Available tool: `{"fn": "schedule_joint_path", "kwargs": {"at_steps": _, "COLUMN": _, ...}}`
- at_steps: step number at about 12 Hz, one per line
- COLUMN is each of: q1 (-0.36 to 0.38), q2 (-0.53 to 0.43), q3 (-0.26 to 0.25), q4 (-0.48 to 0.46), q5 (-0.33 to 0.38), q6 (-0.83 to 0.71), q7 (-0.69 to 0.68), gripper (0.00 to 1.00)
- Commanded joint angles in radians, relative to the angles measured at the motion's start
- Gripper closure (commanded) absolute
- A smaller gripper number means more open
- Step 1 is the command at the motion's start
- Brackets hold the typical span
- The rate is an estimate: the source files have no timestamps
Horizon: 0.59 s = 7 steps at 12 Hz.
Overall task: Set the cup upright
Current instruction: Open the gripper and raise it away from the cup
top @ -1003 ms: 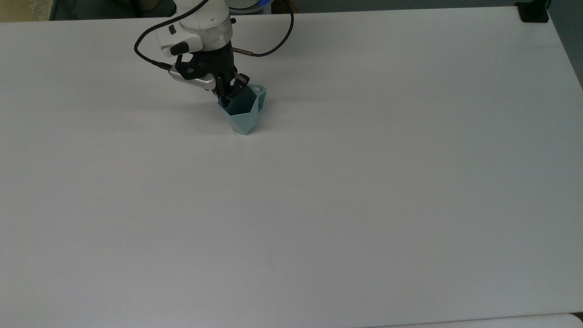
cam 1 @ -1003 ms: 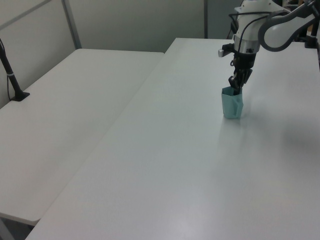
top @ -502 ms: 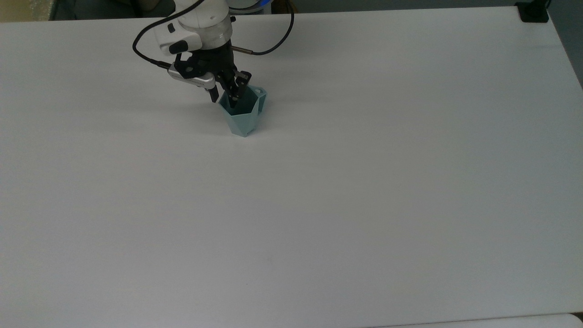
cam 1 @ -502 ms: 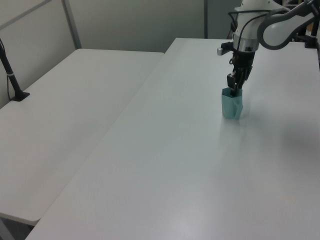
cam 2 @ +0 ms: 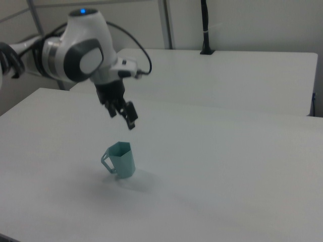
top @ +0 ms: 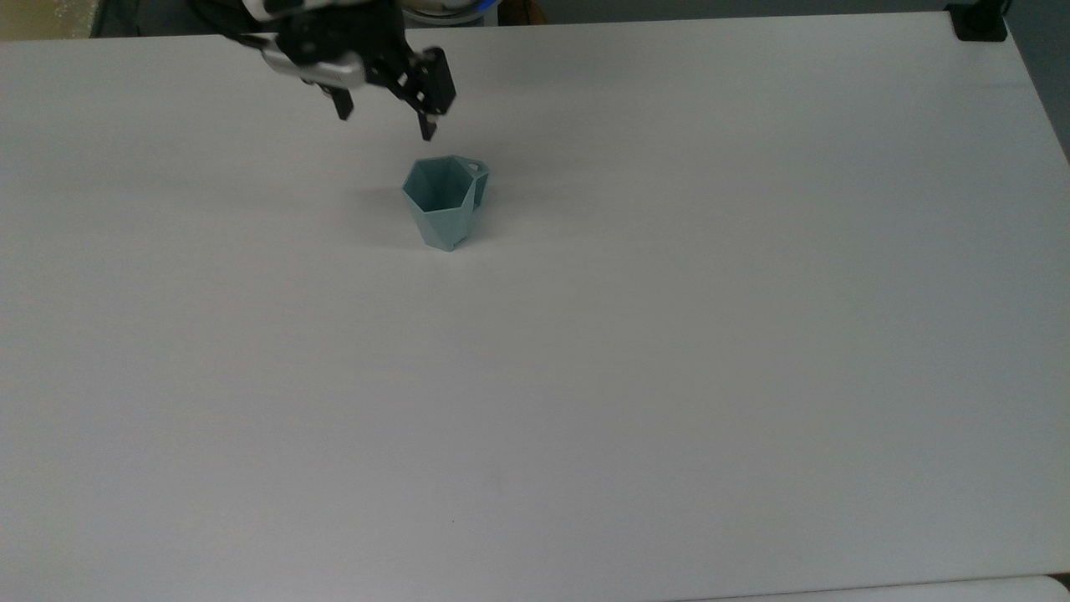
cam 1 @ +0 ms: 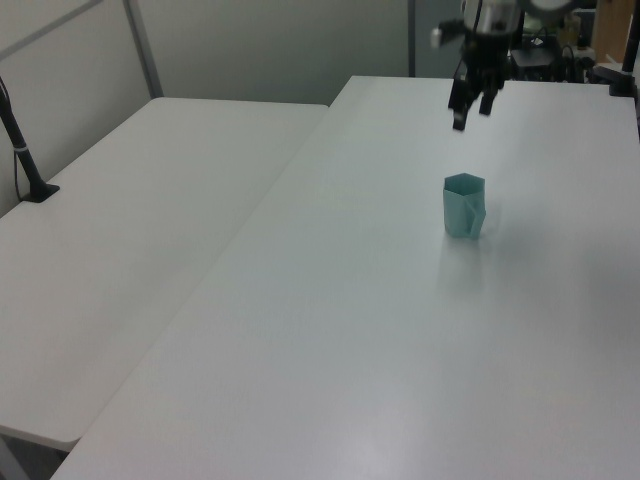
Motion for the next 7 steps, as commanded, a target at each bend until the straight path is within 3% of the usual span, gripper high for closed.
{"fn": "schedule_joint_path", "kwargs": {"at_steps": 1, "q1": 0.002, "q2": -0.044, "q3": -0.074, "q4": 0.111, "q5": 0.007, "q6": -0.172, "q7": -0.229, "gripper": 0.00}}
{"fn": "schedule_joint_path", "kwargs": {"at_steps": 3, "q1": -0.001, "q2": -0.034, "q3": -0.095, "q4": 0.200, "q5": -0.011, "q6": -0.342, "q7": -0.371, "gripper": 0.00}}
{"fn": "schedule_joint_path", "kwargs": {"at_steps": 4, "q1": 0.002, "q2": -0.034, "q3": -0.106, "q4": 0.208, "q5": -0.044, "q6": -0.358, "q7": -0.389, "gripper": 0.00}}
{"fn": "schedule_joint_path", "kwargs": {"at_steps": 7, "q1": 0.008, "q2": -0.035, "q3": -0.105, "q4": 0.202, "q5": -0.051, "q6": -0.371, "q7": -0.381, "gripper": 0.00}}
